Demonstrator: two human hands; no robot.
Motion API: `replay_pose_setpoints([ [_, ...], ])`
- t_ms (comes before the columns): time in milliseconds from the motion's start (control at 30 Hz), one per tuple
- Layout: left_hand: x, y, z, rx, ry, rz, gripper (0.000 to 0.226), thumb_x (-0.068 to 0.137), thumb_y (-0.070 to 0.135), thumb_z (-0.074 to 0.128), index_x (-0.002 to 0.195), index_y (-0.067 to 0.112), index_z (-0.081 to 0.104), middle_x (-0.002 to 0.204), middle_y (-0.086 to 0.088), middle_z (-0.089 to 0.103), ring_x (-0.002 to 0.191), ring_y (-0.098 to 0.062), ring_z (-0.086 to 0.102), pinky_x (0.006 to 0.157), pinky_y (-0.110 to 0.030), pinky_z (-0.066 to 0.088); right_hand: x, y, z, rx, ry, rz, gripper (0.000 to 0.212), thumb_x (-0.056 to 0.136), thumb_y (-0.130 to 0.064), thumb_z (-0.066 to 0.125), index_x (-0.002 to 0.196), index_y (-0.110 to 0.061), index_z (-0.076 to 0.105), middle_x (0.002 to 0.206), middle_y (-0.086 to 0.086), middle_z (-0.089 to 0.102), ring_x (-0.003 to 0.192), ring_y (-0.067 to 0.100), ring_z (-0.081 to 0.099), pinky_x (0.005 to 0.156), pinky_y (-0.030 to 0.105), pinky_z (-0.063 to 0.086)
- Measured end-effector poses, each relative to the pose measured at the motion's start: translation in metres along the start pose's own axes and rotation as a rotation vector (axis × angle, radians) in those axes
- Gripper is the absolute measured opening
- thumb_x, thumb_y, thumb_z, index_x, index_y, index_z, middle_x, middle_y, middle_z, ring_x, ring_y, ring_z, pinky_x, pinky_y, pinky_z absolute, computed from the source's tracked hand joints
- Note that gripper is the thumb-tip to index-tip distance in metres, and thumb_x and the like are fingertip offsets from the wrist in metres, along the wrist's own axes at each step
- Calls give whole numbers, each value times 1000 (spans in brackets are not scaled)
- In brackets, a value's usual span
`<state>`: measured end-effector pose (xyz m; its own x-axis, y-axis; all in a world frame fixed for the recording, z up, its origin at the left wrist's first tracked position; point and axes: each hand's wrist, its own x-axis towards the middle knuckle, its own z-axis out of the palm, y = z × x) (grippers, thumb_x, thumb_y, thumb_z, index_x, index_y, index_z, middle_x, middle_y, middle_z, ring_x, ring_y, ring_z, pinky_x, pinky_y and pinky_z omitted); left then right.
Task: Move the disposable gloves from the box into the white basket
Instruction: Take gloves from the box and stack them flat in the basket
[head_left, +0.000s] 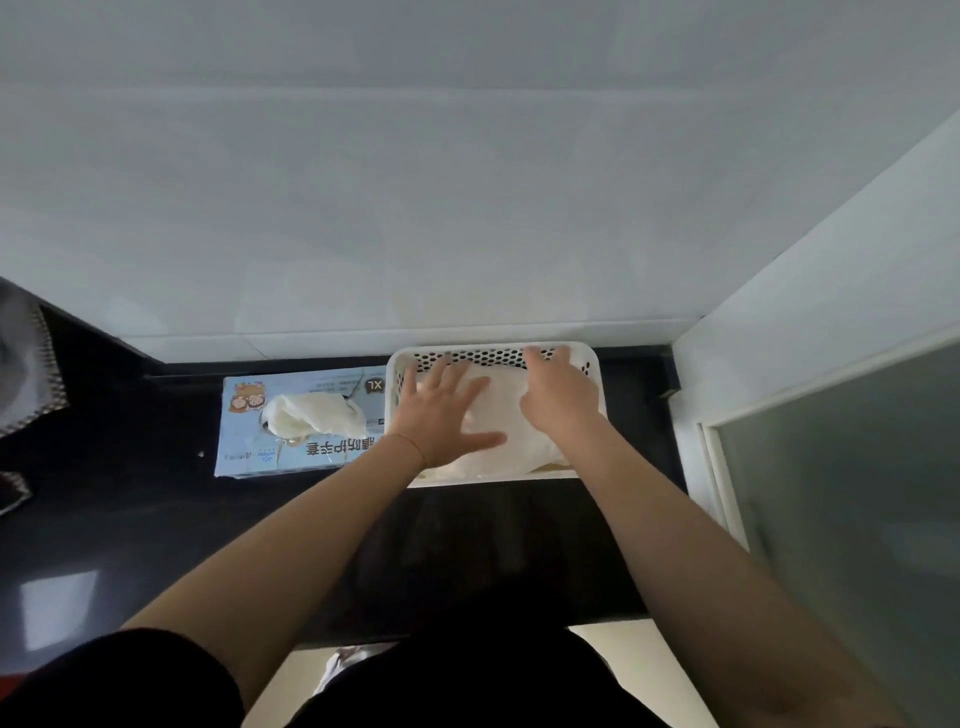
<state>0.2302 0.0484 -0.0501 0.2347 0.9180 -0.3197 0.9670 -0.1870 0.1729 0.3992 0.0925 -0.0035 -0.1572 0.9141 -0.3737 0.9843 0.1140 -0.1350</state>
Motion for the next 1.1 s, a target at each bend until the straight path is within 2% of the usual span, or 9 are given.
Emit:
replay_pose_setpoints([
  [200,-36,-61,-32,-203,414,-179,34,88,29,57,122,22,61,147,-7,44,140,-28,32,118,-49,16,-1,-79,-3,174,59,-175,18,94,-14,49,107,-12,61,106,6,59,93,26,60,70,32,45],
  [333,-71,-123,-42,-309,315,-273,46,84,39,54,128,24,58,142,-3,47,136,-24,34,115,-44,21,-5,-134,13,303,-58,-280,16,91,-21,60,106,-16,64,103,1,60,89,22,60,71,33,48],
  [500,-99,-161,-43,-455,97,-291,54,72,45,65,123,31,57,126,6,56,122,-18,48,104,-39,38,-13,-182,28,332,-140,-326,50,71,-43,81,106,-20,54,105,-1,47,91,18,52,77,37,48],
  [667,-107,-175,-48,-506,244,-331,13,89,28,64,98,20,68,92,9,61,90,-15,59,78,-31,48,-13,-200,33,242,-13,-305,4,89,-24,63,89,-21,60,96,-3,51,88,23,59,69,32,46],
  [733,-106,-179,-54,-482,261,-328,16,93,31,60,95,20,70,87,10,60,85,-14,58,74,-30,47,-13,-202,29,266,11,-290,10,93,-25,58,95,-19,65,95,-2,54,83,21,57,68,32,45],
  [833,-106,-185,-66,-423,288,-309,27,99,31,50,88,15,69,86,2,62,81,-20,57,69,-31,44,-15,-208,19,300,28,-299,18,93,-29,55,98,-16,66,87,-4,54,79,18,53,70,34,46],
  [933,-106,-189,-76,-419,273,-271,31,99,26,45,87,8,67,87,-3,62,85,-25,58,72,-35,48,-17,-213,12,323,37,-274,17,92,-21,56,74,-19,58,71,-7,49,70,17,49,64,32,41],
  [1000,-107,-193,-81,-449,276,-280,25,97,21,47,103,15,70,101,0,64,97,-22,59,81,-35,50,-16,-217,6,361,85,-251,30,93,-18,56,64,-17,50,64,-6,46,62,17,46,60,29,36],
  [1100,-110,-195,-87,-497,313,-293,34,91,10,50,121,21,64,115,2,61,104,-17,59,82,-28,49,-17,-221,-12,435,115,-278,27,98,-17,53,79,-4,67,78,-2,53,68,14,49,65,28,36],
])
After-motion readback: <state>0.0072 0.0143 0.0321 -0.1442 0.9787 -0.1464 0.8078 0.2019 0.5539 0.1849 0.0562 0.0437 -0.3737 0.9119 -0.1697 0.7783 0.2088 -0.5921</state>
